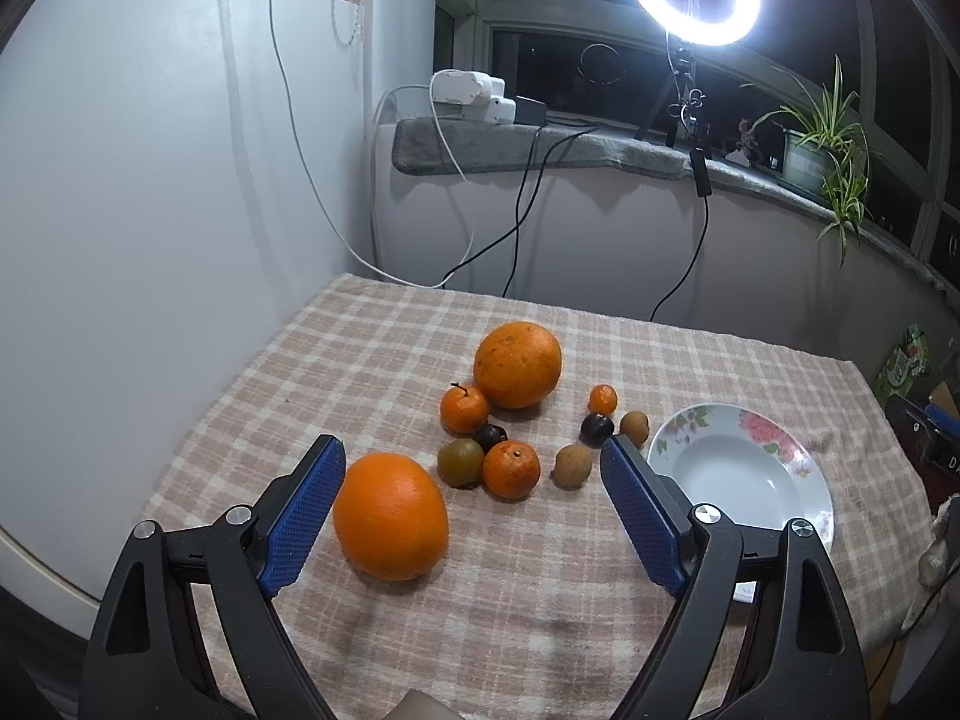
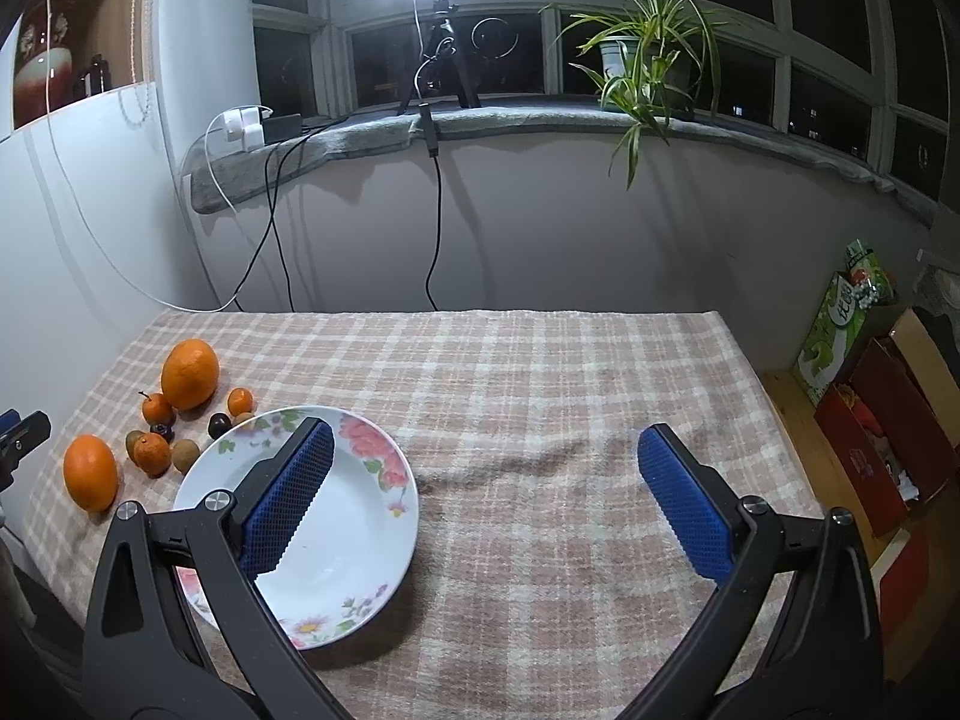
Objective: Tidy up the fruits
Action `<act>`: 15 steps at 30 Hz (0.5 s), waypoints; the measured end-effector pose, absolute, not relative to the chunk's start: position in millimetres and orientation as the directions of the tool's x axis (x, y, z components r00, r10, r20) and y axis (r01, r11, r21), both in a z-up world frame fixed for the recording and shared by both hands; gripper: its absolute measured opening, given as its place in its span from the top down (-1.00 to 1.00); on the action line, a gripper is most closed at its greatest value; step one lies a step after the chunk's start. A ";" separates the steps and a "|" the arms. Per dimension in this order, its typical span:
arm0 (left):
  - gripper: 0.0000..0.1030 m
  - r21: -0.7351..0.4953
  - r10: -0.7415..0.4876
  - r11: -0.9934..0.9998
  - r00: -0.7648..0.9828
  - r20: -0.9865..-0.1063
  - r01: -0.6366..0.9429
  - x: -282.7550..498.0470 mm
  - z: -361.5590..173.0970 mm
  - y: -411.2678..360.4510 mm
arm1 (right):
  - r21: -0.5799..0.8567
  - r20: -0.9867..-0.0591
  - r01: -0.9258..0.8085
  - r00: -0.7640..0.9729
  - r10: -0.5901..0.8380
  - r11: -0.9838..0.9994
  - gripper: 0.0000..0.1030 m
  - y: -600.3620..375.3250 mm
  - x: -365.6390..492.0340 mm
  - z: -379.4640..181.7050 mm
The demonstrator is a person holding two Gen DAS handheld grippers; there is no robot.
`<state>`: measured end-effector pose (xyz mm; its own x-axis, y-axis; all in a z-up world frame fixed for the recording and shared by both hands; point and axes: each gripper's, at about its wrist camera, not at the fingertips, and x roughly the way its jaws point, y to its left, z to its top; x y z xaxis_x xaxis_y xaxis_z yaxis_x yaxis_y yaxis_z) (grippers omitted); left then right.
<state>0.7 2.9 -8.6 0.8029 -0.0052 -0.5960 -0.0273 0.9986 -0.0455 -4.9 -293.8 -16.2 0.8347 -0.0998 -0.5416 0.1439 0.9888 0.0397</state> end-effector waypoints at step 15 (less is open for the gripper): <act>-0.69 -0.047 -0.007 0.999 0.802 -0.597 -0.027 2.8 -9.4 0.2 | 0.036 -0.531 0.159 0.839 -0.116 0.987 -1.00 -294.1 -8.0 -12.1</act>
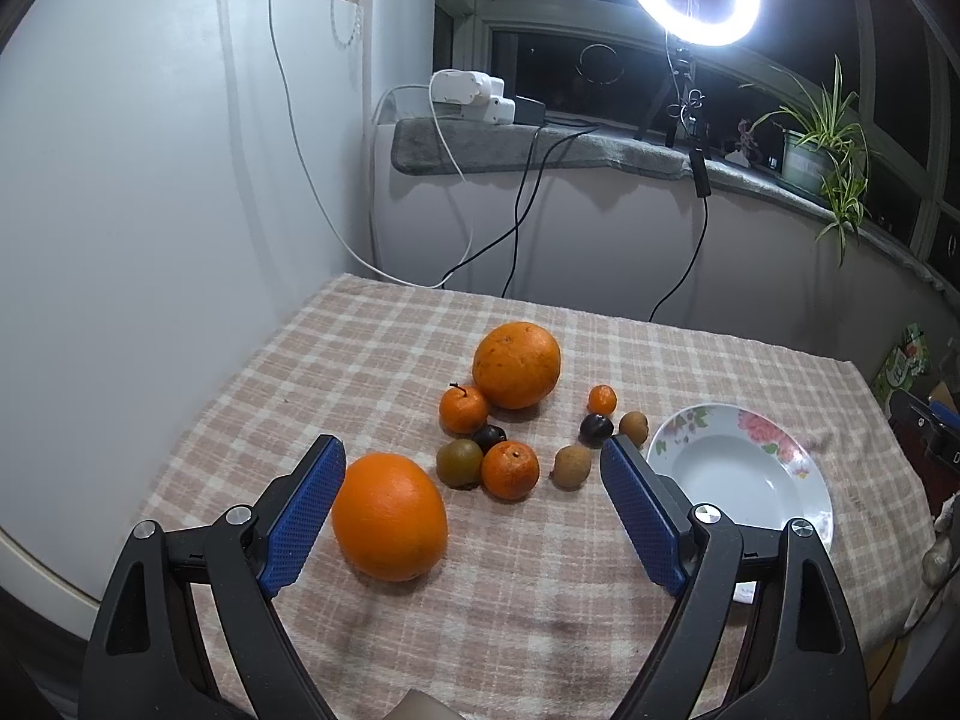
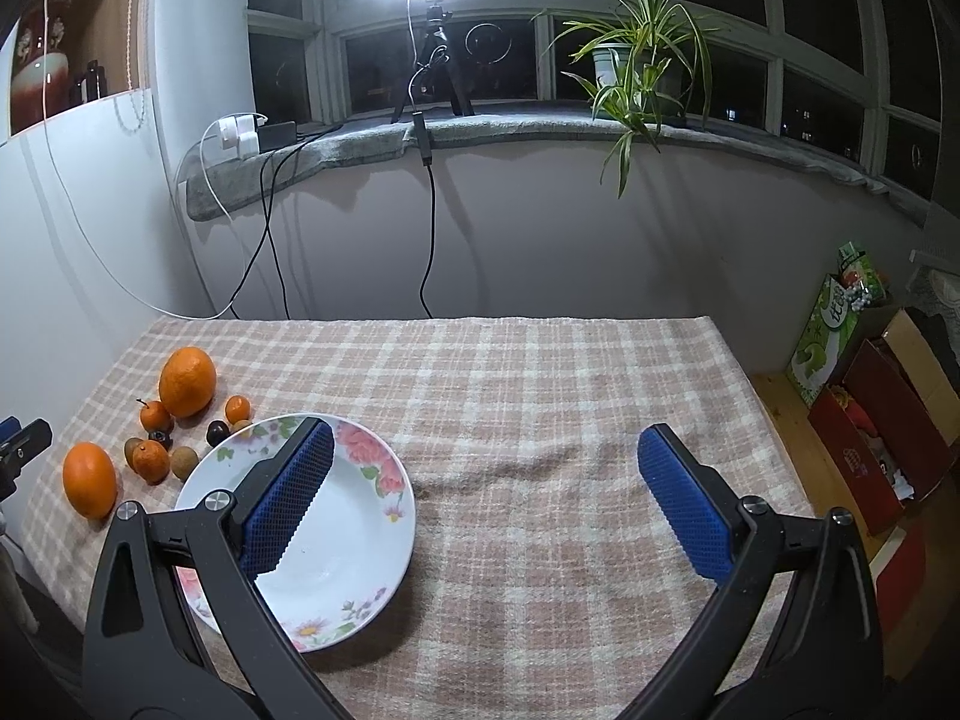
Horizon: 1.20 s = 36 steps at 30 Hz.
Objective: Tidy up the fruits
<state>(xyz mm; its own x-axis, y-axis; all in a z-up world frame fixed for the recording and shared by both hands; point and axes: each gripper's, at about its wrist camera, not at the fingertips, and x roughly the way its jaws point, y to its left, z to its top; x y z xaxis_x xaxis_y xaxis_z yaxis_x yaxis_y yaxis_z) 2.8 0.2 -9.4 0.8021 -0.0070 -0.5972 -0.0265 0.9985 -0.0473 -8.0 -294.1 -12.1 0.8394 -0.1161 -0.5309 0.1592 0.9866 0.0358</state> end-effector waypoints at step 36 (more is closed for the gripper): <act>-0.69 -0.060 -0.013 0.998 0.797 -0.604 -0.028 3.1 -14.1 5.5 | 0.024 -0.523 0.151 0.844 -0.116 0.988 -1.00 -285.8 -1.9 -8.0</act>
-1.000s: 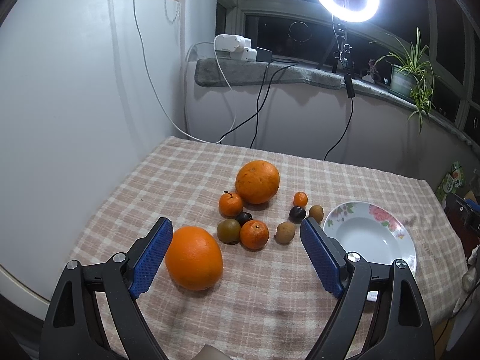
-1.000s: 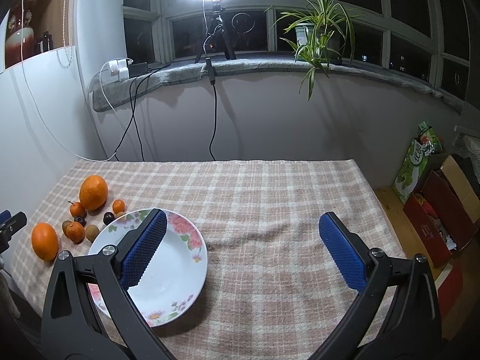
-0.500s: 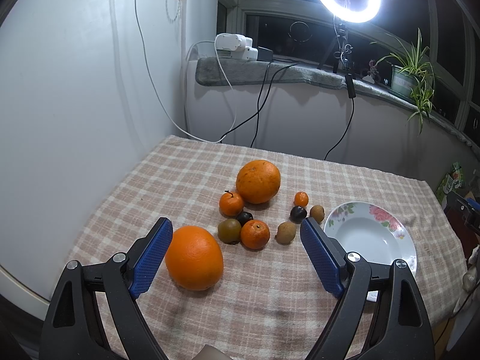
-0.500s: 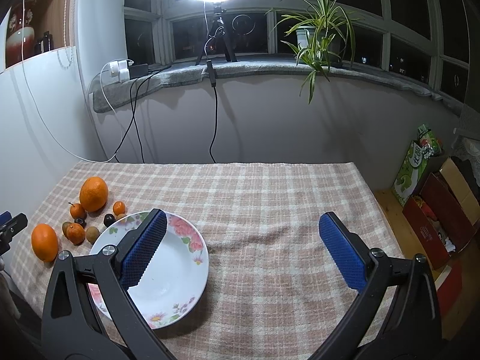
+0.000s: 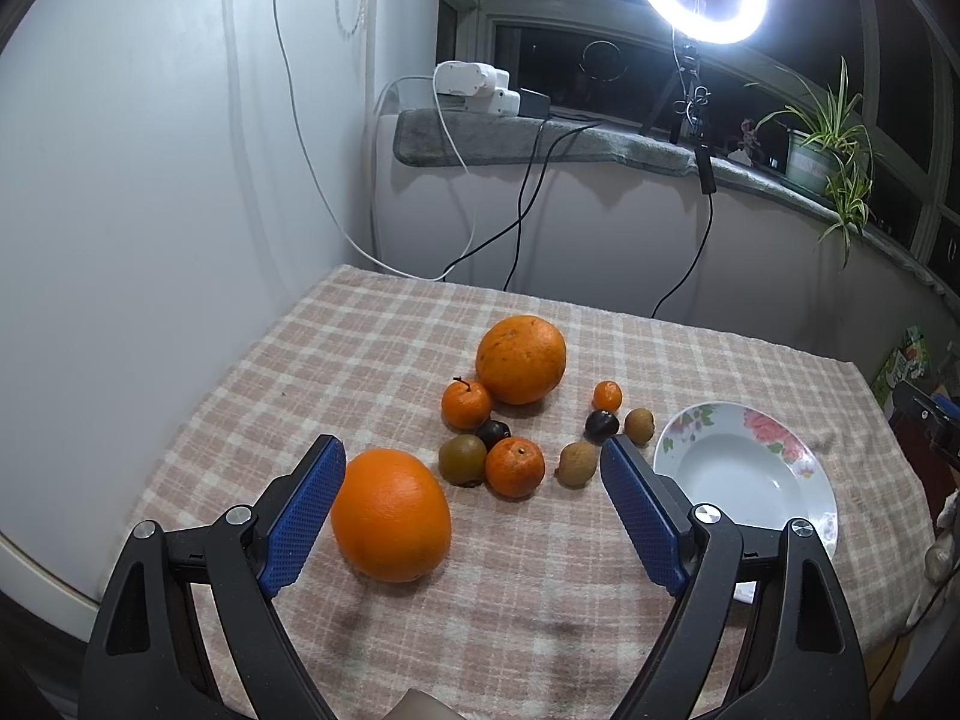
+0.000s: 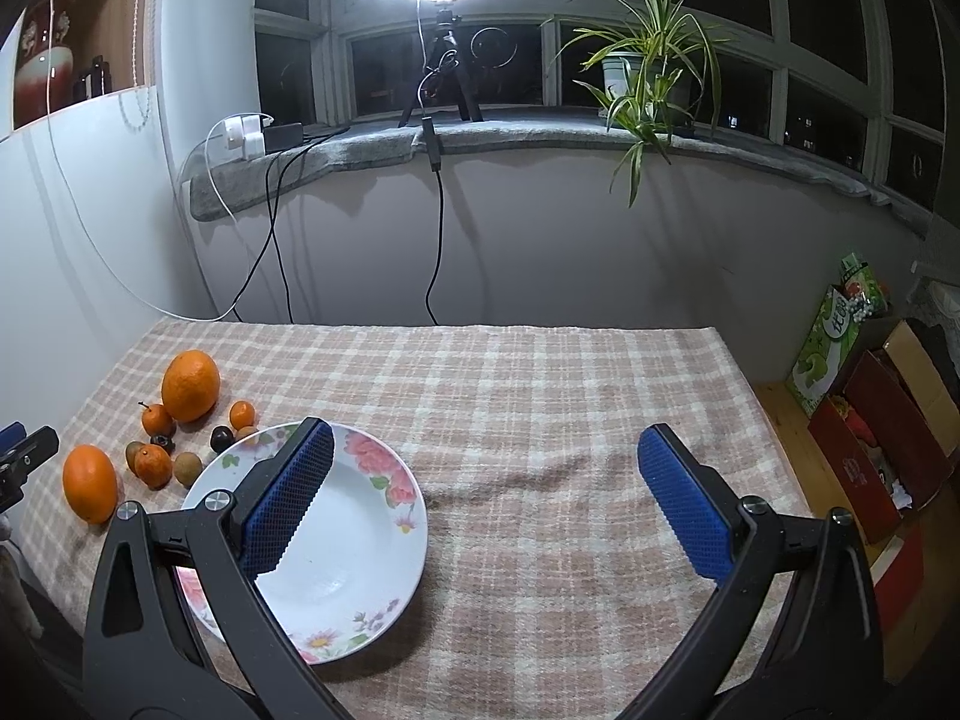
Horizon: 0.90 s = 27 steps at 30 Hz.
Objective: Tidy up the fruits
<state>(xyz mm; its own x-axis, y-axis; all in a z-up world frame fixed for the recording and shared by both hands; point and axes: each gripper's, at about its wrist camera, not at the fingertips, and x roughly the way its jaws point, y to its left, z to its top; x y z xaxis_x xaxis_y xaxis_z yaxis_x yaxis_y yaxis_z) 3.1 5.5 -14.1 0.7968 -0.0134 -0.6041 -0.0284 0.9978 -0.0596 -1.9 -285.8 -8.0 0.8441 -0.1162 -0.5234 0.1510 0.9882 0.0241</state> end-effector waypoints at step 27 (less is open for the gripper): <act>-0.66 -0.158 -0.069 0.986 0.750 -0.658 -0.048 6.5 -40.3 49.7 | 0.096 -0.579 -0.164 0.793 0.189 0.982 -1.00 -221.4 33.9 -14.8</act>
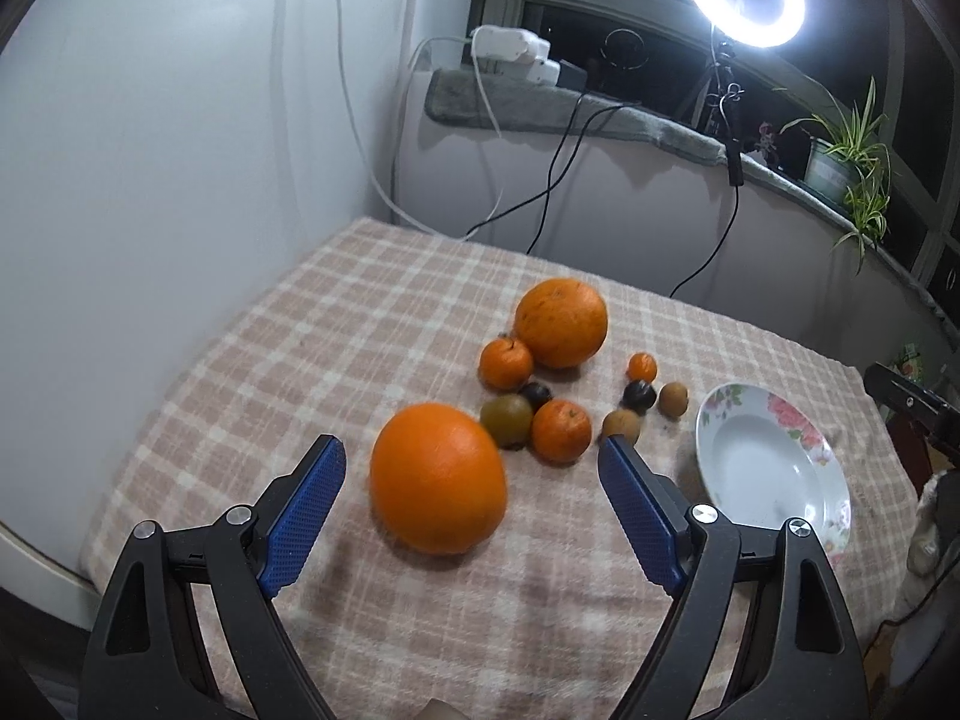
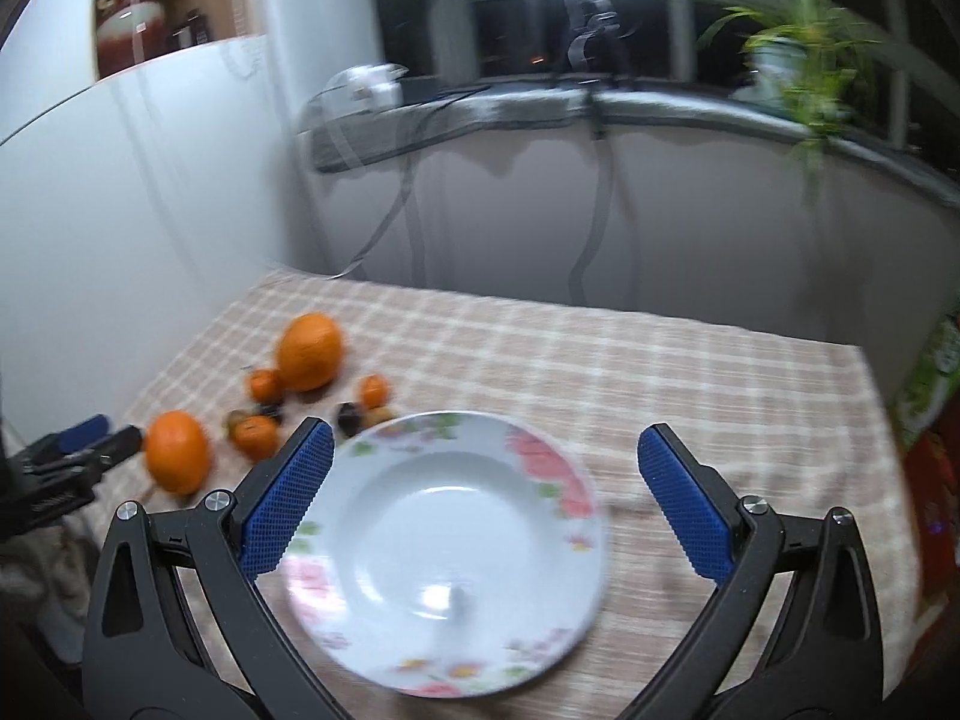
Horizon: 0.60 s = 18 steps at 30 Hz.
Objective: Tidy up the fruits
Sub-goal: 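Move both grippers toward the large orange beside the fruit pile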
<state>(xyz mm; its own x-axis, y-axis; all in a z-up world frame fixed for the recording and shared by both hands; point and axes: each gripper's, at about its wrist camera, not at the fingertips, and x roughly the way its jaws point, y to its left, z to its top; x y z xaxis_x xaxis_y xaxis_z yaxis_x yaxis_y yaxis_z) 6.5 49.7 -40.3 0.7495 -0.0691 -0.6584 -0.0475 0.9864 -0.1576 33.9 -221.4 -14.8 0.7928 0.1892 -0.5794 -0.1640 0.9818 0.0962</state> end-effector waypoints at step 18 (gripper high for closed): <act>-0.36 -0.313 -0.195 0.949 0.687 -0.700 -0.049 7.8 -78.9 83.7 | 0.232 -0.743 -0.568 0.420 0.521 0.789 -0.82 -56.7 77.0 -39.2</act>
